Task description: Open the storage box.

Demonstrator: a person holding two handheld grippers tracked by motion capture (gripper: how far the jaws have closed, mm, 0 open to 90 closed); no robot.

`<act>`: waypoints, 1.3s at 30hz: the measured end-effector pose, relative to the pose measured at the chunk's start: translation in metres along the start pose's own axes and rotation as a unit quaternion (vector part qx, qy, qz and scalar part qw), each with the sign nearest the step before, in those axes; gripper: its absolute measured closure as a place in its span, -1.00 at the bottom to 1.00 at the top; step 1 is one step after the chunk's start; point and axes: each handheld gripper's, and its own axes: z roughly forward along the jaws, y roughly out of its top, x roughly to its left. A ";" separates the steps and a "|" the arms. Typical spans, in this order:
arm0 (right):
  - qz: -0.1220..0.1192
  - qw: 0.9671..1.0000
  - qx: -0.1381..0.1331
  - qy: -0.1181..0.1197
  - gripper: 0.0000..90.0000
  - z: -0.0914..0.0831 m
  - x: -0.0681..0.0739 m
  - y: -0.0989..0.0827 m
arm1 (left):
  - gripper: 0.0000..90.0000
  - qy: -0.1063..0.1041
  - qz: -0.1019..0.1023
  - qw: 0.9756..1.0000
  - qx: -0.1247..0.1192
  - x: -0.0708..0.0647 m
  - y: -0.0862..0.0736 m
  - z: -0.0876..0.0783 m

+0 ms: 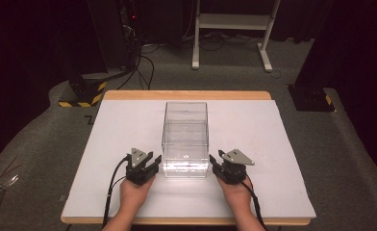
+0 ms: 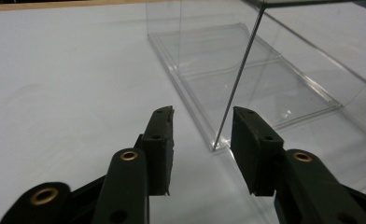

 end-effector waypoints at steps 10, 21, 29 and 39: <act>-0.003 1.000 0.017 0.026 0.50 0.011 0.000 0.003 | 0.65 -0.032 -0.001 0.999 0.012 -0.006 0.002 0.005; 0.000 0.999 0.012 0.043 0.62 0.003 0.006 -0.004 | 0.88 -0.038 0.009 0.999 0.005 -0.011 -0.006 -0.003; -0.004 0.999 0.015 0.051 0.63 -0.006 0.010 -0.007 | 0.91 -0.043 0.021 0.999 0.016 -0.015 -0.008 -0.012; -0.001 0.998 0.012 0.059 0.63 -0.020 0.014 -0.016 | 0.94 -0.060 0.022 0.998 0.026 -0.022 -0.017 -0.027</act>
